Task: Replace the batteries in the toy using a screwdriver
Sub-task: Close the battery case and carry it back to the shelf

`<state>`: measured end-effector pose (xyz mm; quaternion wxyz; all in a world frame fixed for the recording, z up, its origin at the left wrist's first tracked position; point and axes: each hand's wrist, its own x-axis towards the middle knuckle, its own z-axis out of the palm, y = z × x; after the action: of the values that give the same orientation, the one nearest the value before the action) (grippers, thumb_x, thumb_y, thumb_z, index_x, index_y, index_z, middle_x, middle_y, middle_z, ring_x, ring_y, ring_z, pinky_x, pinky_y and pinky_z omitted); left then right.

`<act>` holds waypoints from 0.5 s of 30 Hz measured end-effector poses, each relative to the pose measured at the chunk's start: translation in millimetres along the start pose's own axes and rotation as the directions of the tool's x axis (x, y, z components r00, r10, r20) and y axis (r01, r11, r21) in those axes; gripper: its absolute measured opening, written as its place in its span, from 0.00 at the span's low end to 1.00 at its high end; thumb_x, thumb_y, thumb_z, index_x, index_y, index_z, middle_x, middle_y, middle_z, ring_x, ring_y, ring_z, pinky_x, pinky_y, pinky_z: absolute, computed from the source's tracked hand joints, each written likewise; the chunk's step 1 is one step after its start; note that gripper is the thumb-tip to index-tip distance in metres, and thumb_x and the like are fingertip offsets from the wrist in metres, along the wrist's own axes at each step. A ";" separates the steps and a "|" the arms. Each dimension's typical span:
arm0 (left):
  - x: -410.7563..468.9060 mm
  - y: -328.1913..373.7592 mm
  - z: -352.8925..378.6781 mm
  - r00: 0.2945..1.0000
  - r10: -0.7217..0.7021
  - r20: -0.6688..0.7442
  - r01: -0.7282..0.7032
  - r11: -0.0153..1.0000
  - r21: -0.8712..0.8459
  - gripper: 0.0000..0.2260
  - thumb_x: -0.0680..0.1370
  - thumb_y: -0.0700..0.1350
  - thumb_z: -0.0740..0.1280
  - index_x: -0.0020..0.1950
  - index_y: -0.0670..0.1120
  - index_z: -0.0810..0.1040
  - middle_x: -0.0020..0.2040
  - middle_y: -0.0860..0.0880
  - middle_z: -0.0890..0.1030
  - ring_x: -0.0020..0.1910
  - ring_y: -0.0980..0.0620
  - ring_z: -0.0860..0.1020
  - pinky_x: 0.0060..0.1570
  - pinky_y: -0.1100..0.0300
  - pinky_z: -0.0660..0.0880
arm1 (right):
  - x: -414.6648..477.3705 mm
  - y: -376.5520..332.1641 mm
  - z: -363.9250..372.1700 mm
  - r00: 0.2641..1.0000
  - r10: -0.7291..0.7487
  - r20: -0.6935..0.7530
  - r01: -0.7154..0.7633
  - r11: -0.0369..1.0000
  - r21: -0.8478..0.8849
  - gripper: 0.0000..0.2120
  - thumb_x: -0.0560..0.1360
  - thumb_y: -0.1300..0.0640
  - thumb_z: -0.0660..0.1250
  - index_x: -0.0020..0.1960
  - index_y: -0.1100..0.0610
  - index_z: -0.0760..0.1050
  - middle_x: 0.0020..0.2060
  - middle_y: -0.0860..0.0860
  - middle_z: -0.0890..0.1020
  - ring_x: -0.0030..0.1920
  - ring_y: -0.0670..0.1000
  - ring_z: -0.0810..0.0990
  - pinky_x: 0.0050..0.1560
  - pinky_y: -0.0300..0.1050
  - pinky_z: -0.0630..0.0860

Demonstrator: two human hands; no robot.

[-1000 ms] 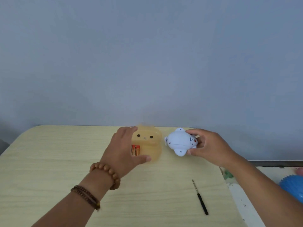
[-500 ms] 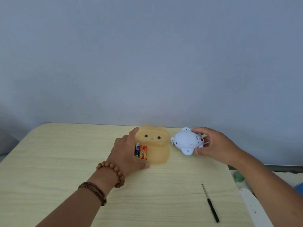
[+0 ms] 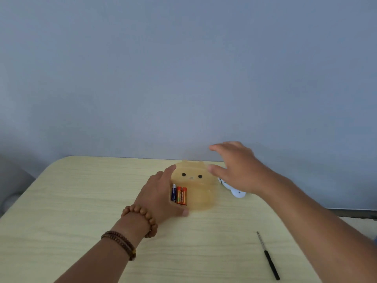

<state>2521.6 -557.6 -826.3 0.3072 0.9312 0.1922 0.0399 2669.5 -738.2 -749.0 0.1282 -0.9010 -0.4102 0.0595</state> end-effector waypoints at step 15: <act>-18.4 11.9 -2.3 0.999 -0.031 -0.012 0.033 0.990 0.141 0.64 0.60 0.60 0.80 0.75 0.58 0.30 0.59 0.50 0.69 0.58 0.50 0.68 0.59 0.53 0.73 | -6.7 -40.7 38.5 0.971 -0.151 -0.187 0.144 0.988 -0.053 0.20 0.82 0.43 0.56 0.69 0.51 0.71 0.56 0.47 0.73 0.57 0.52 0.70 0.57 0.49 0.74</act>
<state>2508.1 -572.1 -816.6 0.2404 0.9471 0.2110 0.0259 2627.5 -710.5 -774.6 0.1534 -0.8719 -0.4629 -0.0446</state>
